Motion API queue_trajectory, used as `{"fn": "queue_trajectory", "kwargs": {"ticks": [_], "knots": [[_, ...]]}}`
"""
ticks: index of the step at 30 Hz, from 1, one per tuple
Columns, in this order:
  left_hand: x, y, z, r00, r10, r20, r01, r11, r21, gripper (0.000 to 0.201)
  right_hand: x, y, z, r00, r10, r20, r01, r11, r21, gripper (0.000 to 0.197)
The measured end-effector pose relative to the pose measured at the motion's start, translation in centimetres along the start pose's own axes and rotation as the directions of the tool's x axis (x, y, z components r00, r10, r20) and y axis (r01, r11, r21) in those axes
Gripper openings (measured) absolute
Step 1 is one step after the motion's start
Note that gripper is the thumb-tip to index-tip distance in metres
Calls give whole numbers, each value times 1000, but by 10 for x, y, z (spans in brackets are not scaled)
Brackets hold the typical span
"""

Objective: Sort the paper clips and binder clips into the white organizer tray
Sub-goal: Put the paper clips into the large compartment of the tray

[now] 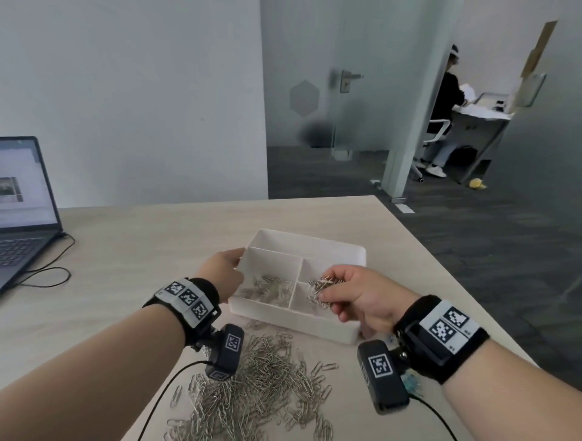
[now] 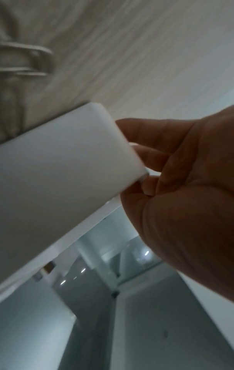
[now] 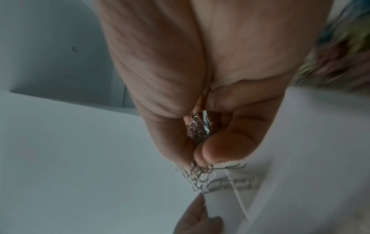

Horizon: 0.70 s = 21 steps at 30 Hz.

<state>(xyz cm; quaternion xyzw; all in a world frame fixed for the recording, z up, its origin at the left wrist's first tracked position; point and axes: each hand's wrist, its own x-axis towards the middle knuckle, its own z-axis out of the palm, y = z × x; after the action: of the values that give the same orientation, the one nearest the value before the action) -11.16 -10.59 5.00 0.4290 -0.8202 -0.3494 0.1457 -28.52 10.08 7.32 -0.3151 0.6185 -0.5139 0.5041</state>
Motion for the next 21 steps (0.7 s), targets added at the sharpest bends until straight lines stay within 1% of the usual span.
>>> {"fn": "queue_trajectory", "kwargs": {"ticks": [1, 3, 6, 8, 11, 16, 21], "knots": [[-1, 5, 4, 1000, 27, -4, -27, 997, 66, 62, 2, -4, 1, 1000, -15, -7, 15, 1000, 16, 21], [1, 8, 8, 999, 36, -9, -34, 988, 150, 60, 7, -8, 3, 999, -30, -16, 31, 999, 35, 22], [3, 11, 8, 999, 35, 19, -38, 982, 184, 61, 11, -12, 9, 999, -29, -28, 31, 998, 56, 24], [2, 14, 7, 998, 54, 41, -60, 981, 183, 61, 12, -14, 11, 999, -36, -3, 36, 998, 58, 24], [2, 13, 4, 998, 31, 50, -38, 989, 142, 62, 12, -13, 11, 999, -31, 9, 31, 999, 13, 22], [3, 11, -8, 998, -40, 54, 40, 999, 13, 63, 11, -16, 8, 999, -34, -4, 34, 999, 28, 21], [9, 3, -28, 993, -116, -10, 114, 988, -105, 61, 11, -27, 4, 998, -54, -14, 55, 996, 74, 22]]}}
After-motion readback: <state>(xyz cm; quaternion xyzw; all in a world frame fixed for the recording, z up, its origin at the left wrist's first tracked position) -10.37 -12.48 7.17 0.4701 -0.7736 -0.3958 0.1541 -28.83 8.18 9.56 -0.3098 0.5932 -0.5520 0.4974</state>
